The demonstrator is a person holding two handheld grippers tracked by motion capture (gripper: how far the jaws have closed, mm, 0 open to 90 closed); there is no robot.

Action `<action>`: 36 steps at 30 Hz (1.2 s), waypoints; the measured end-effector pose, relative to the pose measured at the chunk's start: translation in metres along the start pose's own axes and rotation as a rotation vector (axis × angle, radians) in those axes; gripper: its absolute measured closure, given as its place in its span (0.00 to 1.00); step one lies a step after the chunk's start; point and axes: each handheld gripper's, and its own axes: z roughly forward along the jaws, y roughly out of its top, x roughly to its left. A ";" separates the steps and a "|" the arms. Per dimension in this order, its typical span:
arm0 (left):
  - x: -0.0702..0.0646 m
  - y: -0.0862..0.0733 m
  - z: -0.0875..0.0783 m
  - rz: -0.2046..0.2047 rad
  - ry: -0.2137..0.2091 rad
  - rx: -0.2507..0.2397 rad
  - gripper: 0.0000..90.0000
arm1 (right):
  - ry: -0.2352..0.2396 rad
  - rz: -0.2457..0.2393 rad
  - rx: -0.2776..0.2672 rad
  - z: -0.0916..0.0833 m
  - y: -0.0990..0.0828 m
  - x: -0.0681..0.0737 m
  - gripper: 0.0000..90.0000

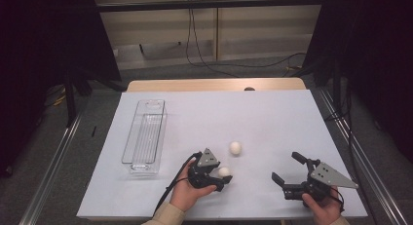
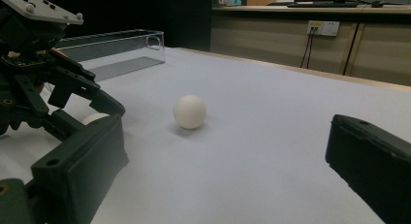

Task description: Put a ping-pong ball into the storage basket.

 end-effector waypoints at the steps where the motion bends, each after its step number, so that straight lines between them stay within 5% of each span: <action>1: 0.000 0.000 0.000 -0.001 0.000 -0.004 0.38 | 0.000 0.000 0.000 0.000 0.000 0.000 0.01; 36: -0.002 0.002 0.002 0.005 -0.017 0.009 0.48 | 0.003 -0.003 -0.001 -0.001 0.000 0.001 0.01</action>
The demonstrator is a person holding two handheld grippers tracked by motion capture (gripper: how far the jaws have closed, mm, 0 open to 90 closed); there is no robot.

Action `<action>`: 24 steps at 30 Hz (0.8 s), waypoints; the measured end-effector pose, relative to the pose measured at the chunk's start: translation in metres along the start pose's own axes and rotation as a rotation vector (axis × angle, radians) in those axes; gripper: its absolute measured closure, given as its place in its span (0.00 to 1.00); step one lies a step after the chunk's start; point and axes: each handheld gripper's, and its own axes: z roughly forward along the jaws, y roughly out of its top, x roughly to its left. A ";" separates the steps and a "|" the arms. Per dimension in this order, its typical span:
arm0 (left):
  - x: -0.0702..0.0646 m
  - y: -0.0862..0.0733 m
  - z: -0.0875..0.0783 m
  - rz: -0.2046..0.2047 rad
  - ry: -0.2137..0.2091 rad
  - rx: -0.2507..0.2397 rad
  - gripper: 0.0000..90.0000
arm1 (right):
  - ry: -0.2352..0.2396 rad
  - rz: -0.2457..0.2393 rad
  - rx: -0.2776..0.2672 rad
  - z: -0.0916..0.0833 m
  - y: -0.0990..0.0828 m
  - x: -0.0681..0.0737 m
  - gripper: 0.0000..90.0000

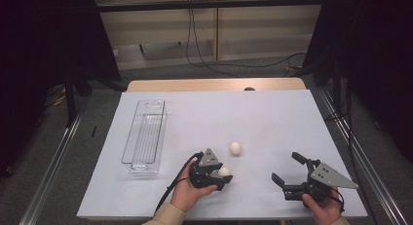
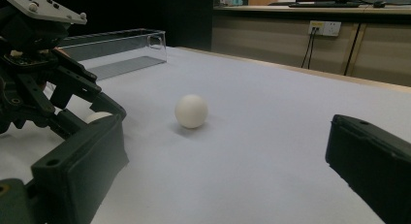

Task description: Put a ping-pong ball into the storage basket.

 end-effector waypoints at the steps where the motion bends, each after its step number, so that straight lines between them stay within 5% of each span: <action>1: 0.000 0.000 0.000 0.002 -0.001 0.000 0.48 | 0.000 0.000 0.000 0.000 0.000 0.000 0.01; 24: -0.002 0.001 0.005 0.013 -0.010 0.030 0.50 | 0.002 -0.006 0.004 -0.001 0.000 -0.001 0.01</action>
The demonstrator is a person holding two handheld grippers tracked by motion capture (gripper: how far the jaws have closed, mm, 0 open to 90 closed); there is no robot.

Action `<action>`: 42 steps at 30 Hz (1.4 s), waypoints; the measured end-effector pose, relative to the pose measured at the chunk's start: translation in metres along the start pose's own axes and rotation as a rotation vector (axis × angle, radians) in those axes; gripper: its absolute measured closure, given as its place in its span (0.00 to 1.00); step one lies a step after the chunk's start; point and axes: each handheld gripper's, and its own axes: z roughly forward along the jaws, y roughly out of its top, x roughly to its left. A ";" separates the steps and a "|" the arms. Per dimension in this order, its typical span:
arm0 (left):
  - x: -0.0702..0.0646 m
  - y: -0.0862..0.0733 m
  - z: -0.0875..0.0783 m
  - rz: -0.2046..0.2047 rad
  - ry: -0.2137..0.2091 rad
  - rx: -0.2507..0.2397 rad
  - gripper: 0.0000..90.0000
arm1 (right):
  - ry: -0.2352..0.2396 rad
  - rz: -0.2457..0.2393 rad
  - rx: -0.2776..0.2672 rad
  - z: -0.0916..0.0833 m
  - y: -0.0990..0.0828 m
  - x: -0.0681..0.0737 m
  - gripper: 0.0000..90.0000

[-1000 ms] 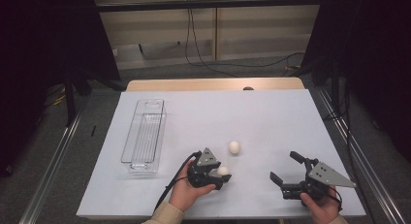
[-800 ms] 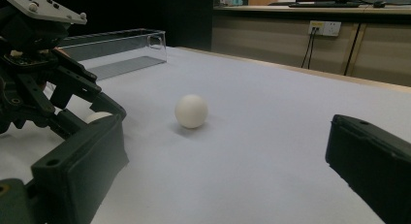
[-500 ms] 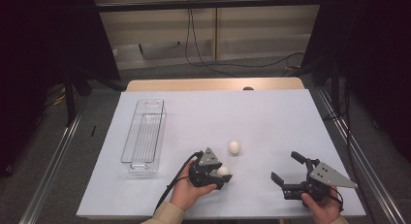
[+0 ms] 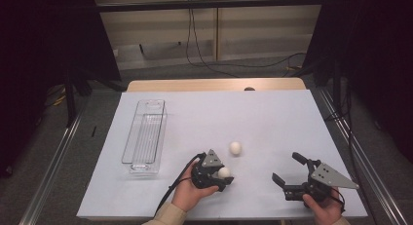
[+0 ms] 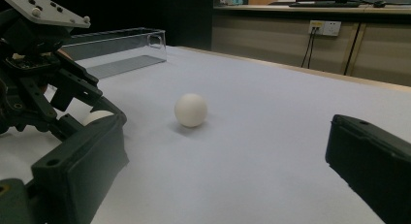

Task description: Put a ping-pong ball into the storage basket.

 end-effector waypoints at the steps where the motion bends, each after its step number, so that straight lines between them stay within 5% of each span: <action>1: 0.000 0.000 0.000 -0.001 -0.002 0.002 0.50 | 0.000 0.000 0.000 0.000 0.000 0.000 0.01; 42: 0.003 0.003 -0.008 -0.050 0.010 0.007 0.57 | -0.002 -0.014 -0.002 -0.005 0.001 0.001 0.01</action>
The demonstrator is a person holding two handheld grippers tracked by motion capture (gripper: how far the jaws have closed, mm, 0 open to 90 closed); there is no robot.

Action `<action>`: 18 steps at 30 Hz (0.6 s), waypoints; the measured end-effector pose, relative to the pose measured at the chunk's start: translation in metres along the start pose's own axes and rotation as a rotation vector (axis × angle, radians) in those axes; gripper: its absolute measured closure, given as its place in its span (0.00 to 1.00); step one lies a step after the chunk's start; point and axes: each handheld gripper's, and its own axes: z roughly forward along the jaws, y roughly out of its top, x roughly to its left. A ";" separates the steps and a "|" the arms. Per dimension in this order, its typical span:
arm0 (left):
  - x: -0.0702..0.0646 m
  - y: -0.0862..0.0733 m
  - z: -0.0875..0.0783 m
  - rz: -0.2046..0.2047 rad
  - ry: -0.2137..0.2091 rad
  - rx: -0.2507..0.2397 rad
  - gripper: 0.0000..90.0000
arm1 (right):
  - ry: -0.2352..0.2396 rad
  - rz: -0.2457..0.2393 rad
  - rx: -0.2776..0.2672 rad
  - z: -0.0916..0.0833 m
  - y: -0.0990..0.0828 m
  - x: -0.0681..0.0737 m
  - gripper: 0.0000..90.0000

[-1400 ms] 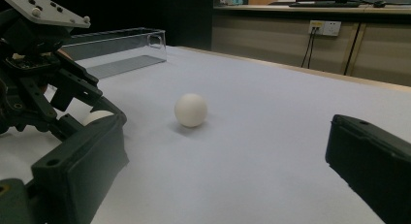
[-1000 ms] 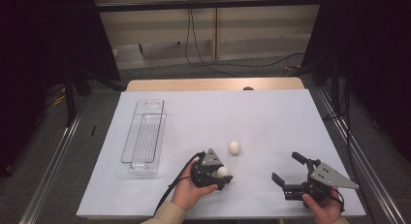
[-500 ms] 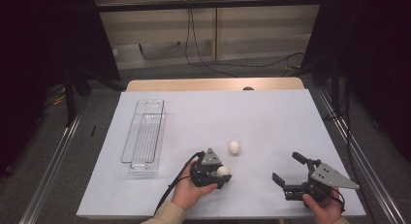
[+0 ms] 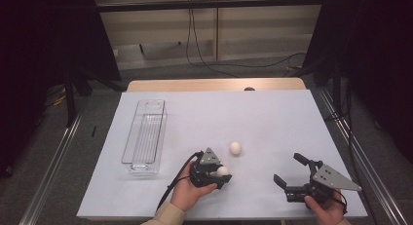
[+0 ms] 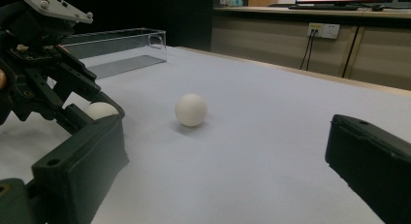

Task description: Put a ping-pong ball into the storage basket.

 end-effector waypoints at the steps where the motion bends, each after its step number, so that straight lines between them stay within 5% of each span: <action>1: 0.000 0.000 -0.001 -0.002 0.000 -0.003 0.57 | 0.000 0.001 0.001 0.000 0.000 0.000 0.01; 18: 0.004 0.007 -0.014 -0.035 0.007 -0.031 0.57 | -0.001 0.010 0.001 -0.001 -0.001 0.000 0.01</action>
